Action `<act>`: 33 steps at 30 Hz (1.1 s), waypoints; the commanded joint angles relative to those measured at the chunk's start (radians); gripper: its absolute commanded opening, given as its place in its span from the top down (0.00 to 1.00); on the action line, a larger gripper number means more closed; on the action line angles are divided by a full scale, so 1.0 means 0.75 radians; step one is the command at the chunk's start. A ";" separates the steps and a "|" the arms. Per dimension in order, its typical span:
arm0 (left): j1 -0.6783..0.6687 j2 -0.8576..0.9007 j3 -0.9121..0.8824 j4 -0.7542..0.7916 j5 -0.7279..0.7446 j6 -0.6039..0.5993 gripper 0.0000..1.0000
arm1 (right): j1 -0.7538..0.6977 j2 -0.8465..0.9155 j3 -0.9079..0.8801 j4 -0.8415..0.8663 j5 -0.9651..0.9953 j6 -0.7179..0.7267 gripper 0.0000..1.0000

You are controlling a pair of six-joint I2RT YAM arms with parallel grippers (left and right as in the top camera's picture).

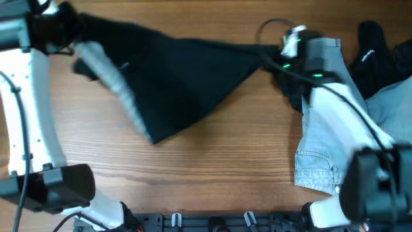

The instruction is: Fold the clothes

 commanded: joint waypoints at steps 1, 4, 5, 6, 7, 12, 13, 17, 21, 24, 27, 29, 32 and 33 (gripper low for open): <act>-0.141 0.007 0.018 0.302 0.239 0.195 0.96 | -0.131 -0.272 0.022 -0.225 0.181 -0.090 0.96; -0.137 -0.001 0.018 0.263 0.369 0.090 0.96 | -0.185 -0.395 0.022 -0.401 0.220 -0.113 0.96; -0.137 0.014 0.018 0.041 0.269 0.091 0.96 | -0.184 -0.399 0.021 -0.557 0.216 -0.164 0.96; -0.137 0.032 0.018 -0.134 0.138 0.091 0.96 | -0.185 -0.386 0.021 -0.665 0.229 -0.193 0.96; -0.137 0.057 0.017 -0.284 -0.006 0.090 0.96 | -0.185 -0.367 0.021 -0.747 0.270 -0.218 0.96; -0.137 0.217 0.017 -0.094 -0.332 0.079 0.71 | -0.184 -0.316 0.020 -0.841 0.378 -0.242 0.96; -0.137 0.232 0.017 0.023 -0.331 0.078 0.64 | -0.184 -0.316 0.020 -0.845 0.374 -0.243 0.95; -0.138 0.243 0.017 -0.103 -0.178 -0.075 0.15 | -0.183 -0.316 0.020 -0.864 0.364 -0.282 0.96; -0.261 0.259 -0.076 -0.644 0.183 -0.112 0.07 | -0.183 -0.316 0.020 -0.851 0.365 -0.283 0.96; -0.480 0.259 -0.291 -0.605 0.224 -0.221 0.05 | -0.184 -0.316 0.020 -0.866 0.366 -0.316 0.96; -0.750 0.259 -0.600 -0.428 0.232 -0.488 0.00 | -0.184 -0.316 0.020 -0.881 0.365 -0.316 0.96; -0.917 0.259 -0.825 -0.307 0.345 -0.592 0.00 | -0.185 -0.316 0.020 -0.899 0.386 -0.316 0.96; -1.077 0.259 -1.070 -0.146 0.410 -0.807 0.00 | -0.185 -0.316 0.020 -0.910 0.395 -0.322 0.96; -1.107 0.259 -1.116 -0.119 0.409 -0.844 0.00 | -0.185 -0.316 0.020 -0.910 0.395 -0.326 0.95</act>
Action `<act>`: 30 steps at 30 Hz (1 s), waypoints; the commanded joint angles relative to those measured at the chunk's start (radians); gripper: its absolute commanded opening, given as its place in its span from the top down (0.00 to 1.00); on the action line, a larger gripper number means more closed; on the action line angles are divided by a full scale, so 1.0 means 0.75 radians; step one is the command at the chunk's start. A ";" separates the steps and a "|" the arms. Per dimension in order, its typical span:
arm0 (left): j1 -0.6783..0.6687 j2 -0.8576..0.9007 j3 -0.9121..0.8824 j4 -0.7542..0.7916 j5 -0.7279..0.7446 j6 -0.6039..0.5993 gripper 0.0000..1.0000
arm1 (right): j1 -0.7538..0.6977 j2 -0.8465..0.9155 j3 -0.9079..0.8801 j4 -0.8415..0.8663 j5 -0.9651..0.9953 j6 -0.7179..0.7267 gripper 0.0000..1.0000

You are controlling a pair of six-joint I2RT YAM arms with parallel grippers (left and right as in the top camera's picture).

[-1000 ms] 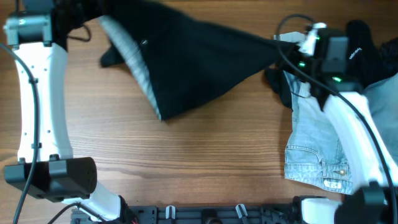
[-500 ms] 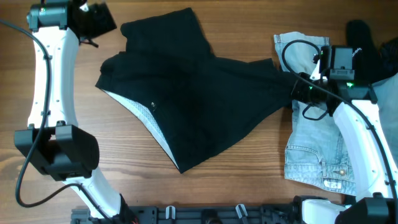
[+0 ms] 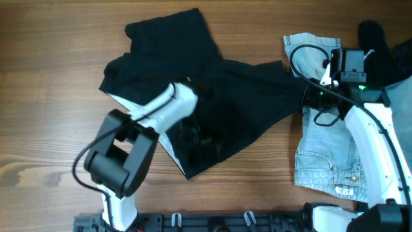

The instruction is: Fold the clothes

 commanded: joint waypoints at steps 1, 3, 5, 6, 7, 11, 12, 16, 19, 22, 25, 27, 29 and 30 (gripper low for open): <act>-0.090 -0.007 -0.147 0.049 0.063 -0.227 0.00 | 0.001 0.003 0.004 -0.001 0.047 -0.035 0.96; -0.109 -0.007 -0.185 0.050 0.041 -0.229 0.00 | 0.001 0.003 0.004 -0.001 0.052 -0.057 0.96; -0.113 -0.007 -0.229 0.065 -0.054 -0.240 0.02 | 0.001 0.003 0.004 -0.002 0.052 -0.057 0.96; -0.107 -0.007 -0.249 0.085 -0.091 -0.240 0.18 | 0.001 0.003 0.004 -0.004 0.051 -0.057 0.96; -0.087 -0.007 -0.272 0.109 -0.141 -0.239 0.37 | 0.001 0.003 0.004 -0.007 0.051 -0.057 0.96; -0.011 -0.007 -0.281 0.114 -0.263 -0.227 0.83 | 0.001 0.003 0.004 -0.011 0.051 -0.055 0.96; 0.004 -0.007 -0.281 0.109 -0.292 -0.224 0.92 | 0.001 0.003 0.004 -0.011 0.051 -0.055 0.96; 0.198 -0.086 -0.264 0.055 -0.595 -0.193 0.96 | 0.001 0.003 0.004 0.013 0.035 -0.052 0.96; 0.460 -0.257 -0.223 0.037 -0.666 -0.110 0.96 | 0.002 0.003 0.004 0.024 -0.139 -0.051 0.96; 0.649 -0.467 -0.221 0.039 -0.665 -0.015 0.96 | 0.046 0.003 0.004 0.072 -0.241 -0.049 0.96; 0.685 -0.622 -0.221 0.030 -0.665 0.015 0.96 | 0.120 0.003 0.004 0.110 -0.241 -0.009 0.96; 0.685 -0.725 -0.220 0.041 -0.677 0.055 0.96 | 0.157 0.002 0.005 0.144 -0.241 -0.019 0.96; 0.704 -0.819 -0.169 0.066 -0.803 0.094 0.96 | 0.167 -0.001 0.036 0.193 -0.243 -0.032 0.96; 0.730 -0.846 -0.117 0.078 -0.829 0.127 0.96 | 0.167 -0.001 0.076 0.209 -0.258 -0.061 0.96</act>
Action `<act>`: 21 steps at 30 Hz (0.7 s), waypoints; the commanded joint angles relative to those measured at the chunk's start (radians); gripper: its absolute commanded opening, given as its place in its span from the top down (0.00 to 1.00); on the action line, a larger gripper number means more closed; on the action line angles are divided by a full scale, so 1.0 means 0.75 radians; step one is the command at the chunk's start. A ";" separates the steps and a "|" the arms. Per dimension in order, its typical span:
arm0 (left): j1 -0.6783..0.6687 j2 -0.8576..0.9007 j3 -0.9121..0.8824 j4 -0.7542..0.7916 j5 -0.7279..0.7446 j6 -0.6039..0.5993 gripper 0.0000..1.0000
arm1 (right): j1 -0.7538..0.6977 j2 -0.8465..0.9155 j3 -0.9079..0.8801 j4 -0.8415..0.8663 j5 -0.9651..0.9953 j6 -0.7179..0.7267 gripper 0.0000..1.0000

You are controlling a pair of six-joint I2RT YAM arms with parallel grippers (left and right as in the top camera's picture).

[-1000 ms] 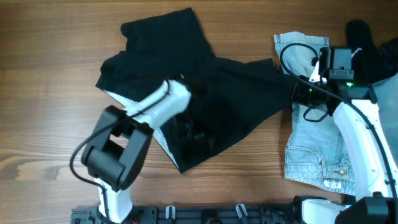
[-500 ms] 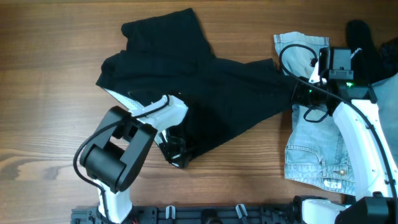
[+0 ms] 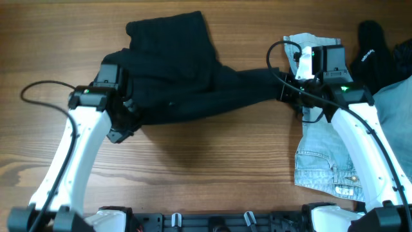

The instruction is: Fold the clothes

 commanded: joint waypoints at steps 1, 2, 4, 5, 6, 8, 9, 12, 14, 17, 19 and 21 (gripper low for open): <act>0.093 -0.127 0.170 0.034 -0.227 0.114 0.96 | -0.008 -0.001 0.137 0.057 0.060 -0.072 0.96; 0.129 -0.135 0.294 0.043 -0.222 0.150 0.96 | -0.009 -0.001 0.237 0.067 0.057 -0.109 0.96; 0.159 -0.132 0.599 0.048 -0.219 0.259 0.96 | -0.009 -0.009 0.457 0.059 0.092 -0.106 0.96; 0.159 -0.132 0.844 0.042 -0.223 0.337 0.96 | -0.009 -0.012 0.664 0.001 0.093 -0.106 0.96; 0.159 -0.132 0.950 0.027 -0.223 0.349 0.96 | -0.009 -0.012 0.765 -0.042 0.093 -0.107 0.96; 0.159 -0.132 1.170 -0.026 -0.224 0.354 0.96 | -0.009 -0.027 0.969 -0.126 0.106 -0.146 0.96; 0.159 -0.133 1.258 -0.046 -0.223 0.364 0.96 | -0.009 -0.039 1.049 -0.164 0.139 -0.148 0.96; 0.159 -0.141 1.467 -0.095 -0.222 0.387 0.96 | -0.009 -0.103 1.250 -0.261 0.284 -0.178 0.96; 0.159 -0.148 1.475 -0.084 -0.223 0.387 0.96 | -0.009 -0.120 1.254 -0.265 0.333 -0.201 0.96; 0.159 -0.024 1.475 -0.077 -0.217 0.387 0.96 | -0.009 -0.001 1.254 -0.232 0.306 -0.283 0.96; 0.159 0.119 1.475 -0.026 -0.214 0.387 0.96 | -0.009 0.149 1.254 -0.174 0.294 -0.313 0.96; 0.159 0.320 1.475 0.153 -0.213 0.455 0.96 | -0.009 0.340 1.254 0.029 0.294 -0.309 0.96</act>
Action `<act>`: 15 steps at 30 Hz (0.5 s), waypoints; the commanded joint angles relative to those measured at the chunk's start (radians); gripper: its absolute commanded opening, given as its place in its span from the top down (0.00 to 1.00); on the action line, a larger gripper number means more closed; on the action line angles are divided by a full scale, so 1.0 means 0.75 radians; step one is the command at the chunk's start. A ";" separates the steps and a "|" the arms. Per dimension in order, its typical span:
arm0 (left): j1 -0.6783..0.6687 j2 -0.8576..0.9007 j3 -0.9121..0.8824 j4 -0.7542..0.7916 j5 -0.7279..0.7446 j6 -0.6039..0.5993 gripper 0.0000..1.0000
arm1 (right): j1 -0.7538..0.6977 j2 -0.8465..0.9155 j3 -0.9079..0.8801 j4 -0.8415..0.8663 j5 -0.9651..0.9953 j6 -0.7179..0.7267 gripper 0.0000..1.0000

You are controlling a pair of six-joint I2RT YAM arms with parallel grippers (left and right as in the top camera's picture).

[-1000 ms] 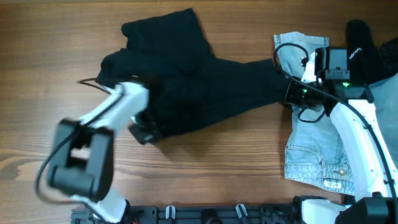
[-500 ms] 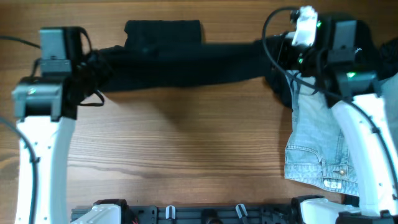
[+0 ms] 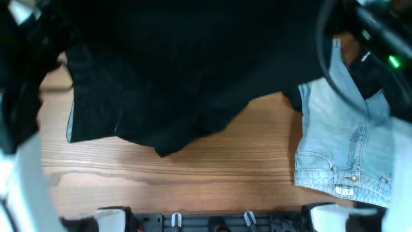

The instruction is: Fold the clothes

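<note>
A black garment [image 3: 187, 71] hangs spread out high above the table, close to the camera, and fills the upper half of the overhead view. Its lower edge droops to a point near the middle. My left gripper [image 3: 29, 16] is at the garment's top left corner and my right gripper [image 3: 360, 16] at its top right. Both are mostly hidden in the dark cloth; the garment stretched between them shows that each is shut on it. The white left arm link [image 3: 26, 180] runs down the left edge.
Light blue jeans [image 3: 341, 142] lie on the wooden table [image 3: 225, 167] at the right. More dark clothing [image 3: 370, 64] sits beyond them at the far right, under the right arm with its green light [image 3: 393, 61].
The black garment was lying on the table, pinched at its left and right ends. Now both arms are raised toward the camera and it hangs spread between them.
The black garment first hung stretched between the two arms. Then it lay crumpled on the table with the left arm over its middle. Then both grippers were at its opposite ends on the table. Now it is lifted and spread wide.
</note>
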 commanded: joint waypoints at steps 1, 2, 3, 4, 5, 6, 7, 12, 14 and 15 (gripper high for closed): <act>0.048 0.288 0.015 0.250 -0.195 0.072 0.96 | -0.047 0.261 0.004 0.277 0.238 -0.001 0.96; 0.048 0.372 0.015 0.375 -0.187 0.070 0.96 | -0.047 0.289 0.004 0.386 0.239 0.050 0.96; 0.048 0.414 0.015 0.451 -0.174 0.068 0.96 | -0.047 0.298 0.004 0.512 0.239 0.091 0.96; 0.048 0.438 0.015 0.523 -0.162 0.052 0.96 | -0.047 0.290 0.008 0.623 0.254 0.118 0.96; 0.048 0.450 0.015 0.627 -0.159 0.020 0.96 | -0.047 0.272 0.026 0.688 0.295 0.116 0.96; 0.048 0.445 0.018 0.700 -0.154 0.020 0.96 | -0.047 0.258 0.061 0.693 0.362 0.109 0.96; 0.048 0.436 0.031 0.741 -0.155 0.024 0.96 | -0.047 0.246 0.087 0.684 0.415 0.066 0.96; 0.057 0.362 0.117 0.420 -0.150 0.031 0.96 | -0.047 0.184 0.099 0.290 0.601 -0.037 0.96; 0.057 0.364 0.115 0.126 -0.151 0.031 0.96 | -0.047 0.197 0.097 -0.017 0.603 -0.029 0.96; 0.057 0.379 0.102 -0.064 -0.152 0.031 0.96 | -0.047 0.215 0.097 -0.221 0.603 -0.005 0.96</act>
